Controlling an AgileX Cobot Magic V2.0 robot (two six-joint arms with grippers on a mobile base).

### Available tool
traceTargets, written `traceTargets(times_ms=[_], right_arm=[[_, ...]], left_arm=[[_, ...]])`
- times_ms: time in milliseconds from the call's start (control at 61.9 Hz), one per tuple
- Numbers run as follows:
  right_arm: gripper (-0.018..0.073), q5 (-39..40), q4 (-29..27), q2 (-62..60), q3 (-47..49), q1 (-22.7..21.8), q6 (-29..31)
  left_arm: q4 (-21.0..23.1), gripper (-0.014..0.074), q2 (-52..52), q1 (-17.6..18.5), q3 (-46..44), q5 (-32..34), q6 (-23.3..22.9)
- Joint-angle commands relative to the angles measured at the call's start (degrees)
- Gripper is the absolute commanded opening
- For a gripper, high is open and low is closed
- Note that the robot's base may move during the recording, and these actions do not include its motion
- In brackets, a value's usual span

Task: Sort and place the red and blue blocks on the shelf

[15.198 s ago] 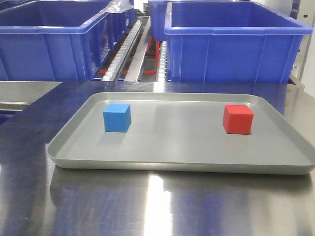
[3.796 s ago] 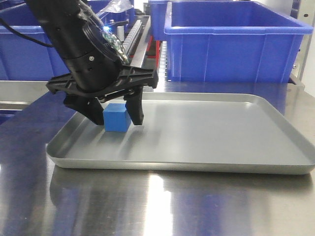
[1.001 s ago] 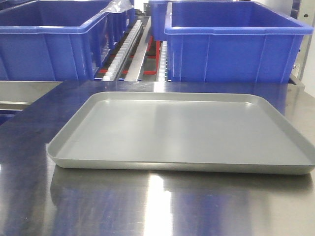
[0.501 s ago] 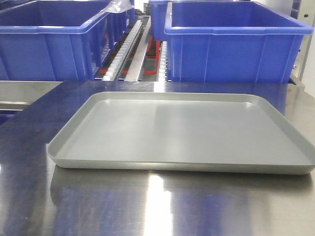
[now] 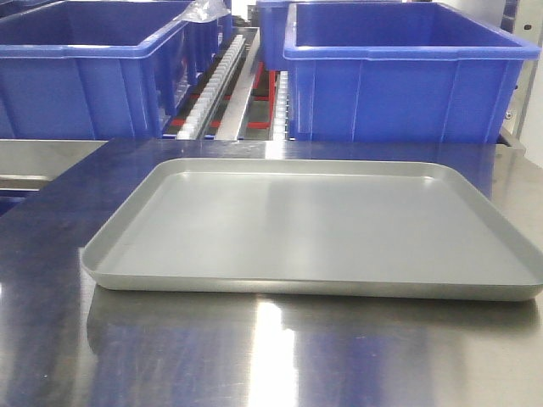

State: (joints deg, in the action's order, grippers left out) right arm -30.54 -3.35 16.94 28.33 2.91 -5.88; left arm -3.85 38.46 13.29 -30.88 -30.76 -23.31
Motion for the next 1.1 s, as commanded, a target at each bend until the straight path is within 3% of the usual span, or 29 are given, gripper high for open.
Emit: traceTargets(times_ms=[0, 1082], right_arm=[[0.0049, 4.9, 0.3, 0.4, 1.7, -0.5, 0.3], [0.0049, 4.9, 0.3, 0.4, 1.7, -0.5, 0.3]], left_arm=[[-0.4, 0.0124, -0.2, -0.2, -1.6, 4.2, -0.5], [-0.4, 0.0124, -0.2, -0.2, -1.6, 4.2, -0.5]])
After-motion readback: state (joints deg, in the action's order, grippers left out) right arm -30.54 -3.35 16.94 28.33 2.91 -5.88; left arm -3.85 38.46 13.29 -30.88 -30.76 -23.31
